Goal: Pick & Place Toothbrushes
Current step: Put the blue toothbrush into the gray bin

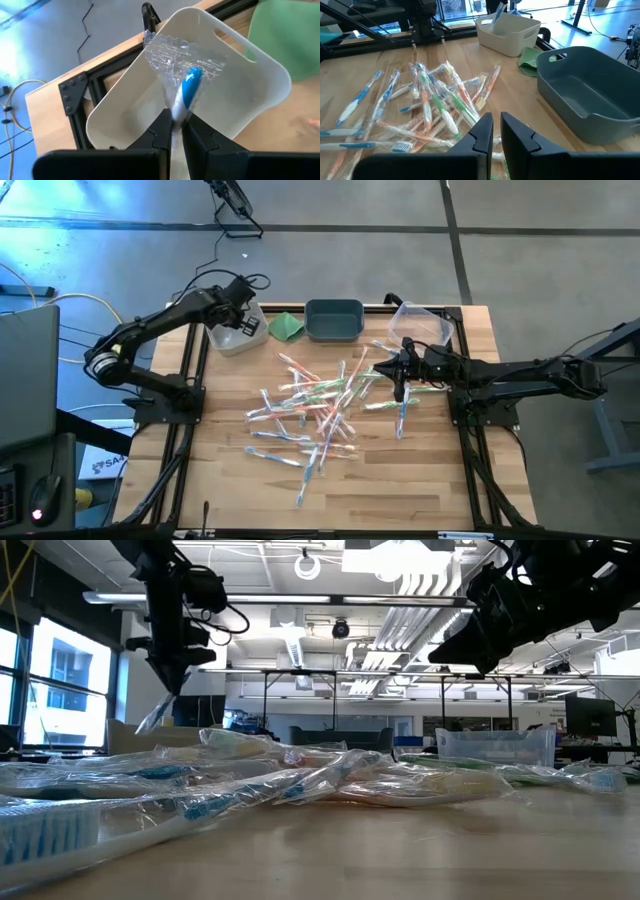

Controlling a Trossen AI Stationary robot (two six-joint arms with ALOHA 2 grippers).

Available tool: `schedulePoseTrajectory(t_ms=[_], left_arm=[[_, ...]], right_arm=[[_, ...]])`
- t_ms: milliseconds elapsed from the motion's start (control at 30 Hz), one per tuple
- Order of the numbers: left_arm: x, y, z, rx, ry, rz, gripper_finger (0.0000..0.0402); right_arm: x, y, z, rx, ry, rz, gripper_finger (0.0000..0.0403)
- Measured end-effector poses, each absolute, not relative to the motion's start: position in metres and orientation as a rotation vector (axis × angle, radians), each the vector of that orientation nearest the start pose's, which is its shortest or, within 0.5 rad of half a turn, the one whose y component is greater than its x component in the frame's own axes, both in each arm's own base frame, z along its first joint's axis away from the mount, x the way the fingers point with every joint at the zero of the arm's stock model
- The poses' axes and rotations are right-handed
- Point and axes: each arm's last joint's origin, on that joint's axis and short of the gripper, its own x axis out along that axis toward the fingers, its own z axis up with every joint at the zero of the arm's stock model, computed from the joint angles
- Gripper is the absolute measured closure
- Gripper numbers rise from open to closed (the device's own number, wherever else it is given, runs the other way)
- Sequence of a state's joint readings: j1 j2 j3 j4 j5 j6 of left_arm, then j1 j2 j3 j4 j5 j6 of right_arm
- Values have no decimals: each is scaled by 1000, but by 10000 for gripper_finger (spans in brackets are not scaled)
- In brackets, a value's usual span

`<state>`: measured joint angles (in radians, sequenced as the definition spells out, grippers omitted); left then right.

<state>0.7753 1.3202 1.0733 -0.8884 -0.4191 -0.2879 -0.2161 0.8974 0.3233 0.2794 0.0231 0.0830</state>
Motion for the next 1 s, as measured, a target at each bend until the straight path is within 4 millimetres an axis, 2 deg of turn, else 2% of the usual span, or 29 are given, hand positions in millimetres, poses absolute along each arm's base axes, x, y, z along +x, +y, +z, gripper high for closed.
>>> schedulePoseTrajectory(t_ms=[400, 1000], left_arm=[[177, 188, 260, -441, 1060, 1184, 372], [178, 190, 258, -422, 1075, 1210, 252]], right_arm=[[182, -41, 199, 111, 288, -250, 374], [181, -40, 197, 112, 305, -250, 374]])
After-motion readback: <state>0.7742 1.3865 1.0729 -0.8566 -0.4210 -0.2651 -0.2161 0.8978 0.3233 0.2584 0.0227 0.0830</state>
